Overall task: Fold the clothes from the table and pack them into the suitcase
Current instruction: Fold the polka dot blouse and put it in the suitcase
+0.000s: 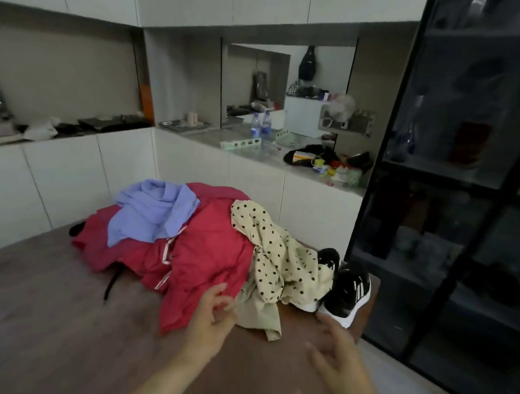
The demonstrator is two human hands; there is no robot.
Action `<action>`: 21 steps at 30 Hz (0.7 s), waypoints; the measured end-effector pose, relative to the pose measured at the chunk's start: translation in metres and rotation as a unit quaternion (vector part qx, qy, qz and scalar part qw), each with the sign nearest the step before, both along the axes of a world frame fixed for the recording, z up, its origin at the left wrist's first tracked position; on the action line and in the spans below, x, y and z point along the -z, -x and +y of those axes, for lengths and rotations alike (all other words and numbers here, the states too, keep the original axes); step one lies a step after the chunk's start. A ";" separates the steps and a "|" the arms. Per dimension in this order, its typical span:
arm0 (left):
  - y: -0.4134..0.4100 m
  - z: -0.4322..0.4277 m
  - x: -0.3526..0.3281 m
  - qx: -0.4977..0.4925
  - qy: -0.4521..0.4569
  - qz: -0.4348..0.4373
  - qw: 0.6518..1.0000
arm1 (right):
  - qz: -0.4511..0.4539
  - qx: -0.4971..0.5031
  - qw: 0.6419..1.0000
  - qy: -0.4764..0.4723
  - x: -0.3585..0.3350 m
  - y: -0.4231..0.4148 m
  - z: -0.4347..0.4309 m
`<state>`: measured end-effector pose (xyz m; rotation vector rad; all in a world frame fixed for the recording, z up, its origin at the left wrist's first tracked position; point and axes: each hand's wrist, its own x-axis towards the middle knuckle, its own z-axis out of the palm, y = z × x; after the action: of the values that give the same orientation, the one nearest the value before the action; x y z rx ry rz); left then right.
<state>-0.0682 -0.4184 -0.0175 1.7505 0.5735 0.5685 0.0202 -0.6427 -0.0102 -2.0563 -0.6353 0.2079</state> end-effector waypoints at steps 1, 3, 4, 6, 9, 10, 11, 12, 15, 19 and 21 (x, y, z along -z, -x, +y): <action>-0.010 0.013 0.002 0.001 -0.001 0.007 1.000 | -0.004 -0.007 1.000 0.011 0.000 -0.007 0.015; -0.035 0.037 0.007 0.014 -0.009 0.026 1.000 | -0.012 -0.008 0.999 0.033 0.003 -0.026 0.047; -0.049 0.049 0.009 0.023 -0.016 0.034 0.999 | -0.018 0.001 0.999 0.039 0.006 -0.036 0.062; -0.087 0.078 0.013 0.049 -0.043 0.050 0.997 | -0.023 0.034 0.998 0.050 0.019 -0.061 0.095; -0.151 0.123 0.013 0.095 -0.110 0.059 0.988 | 0.008 0.067 0.994 0.083 0.045 -0.099 0.143; -0.172 0.135 0.013 0.105 -0.147 0.055 0.982 | 0.008 0.072 0.992 0.099 0.054 -0.111 0.156; -0.191 0.146 0.012 0.121 -0.208 0.060 0.969 | -0.006 0.077 0.988 0.133 0.062 -0.119 0.168; -0.206 0.155 0.012 0.145 -0.294 0.081 0.941 | -0.024 0.074 0.979 0.186 0.069 -0.127 0.177; -0.238 0.177 0.016 0.223 -0.545 0.134 0.797 | -0.059 0.064 0.928 0.363 0.081 -0.136 0.198; -0.267 0.202 0.020 0.195 -0.694 0.102 0.686 | -0.148 0.092 0.886 0.429 0.090 -0.149 0.200; -0.281 0.210 0.008 0.179 -0.705 0.103 0.679 | -0.154 0.115 0.899 0.394 0.072 -0.157 0.194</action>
<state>0.2127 -0.2085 -0.0257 3.3289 -0.2713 0.5367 0.1771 -0.4487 -0.0824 -2.9701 -0.5299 -0.0166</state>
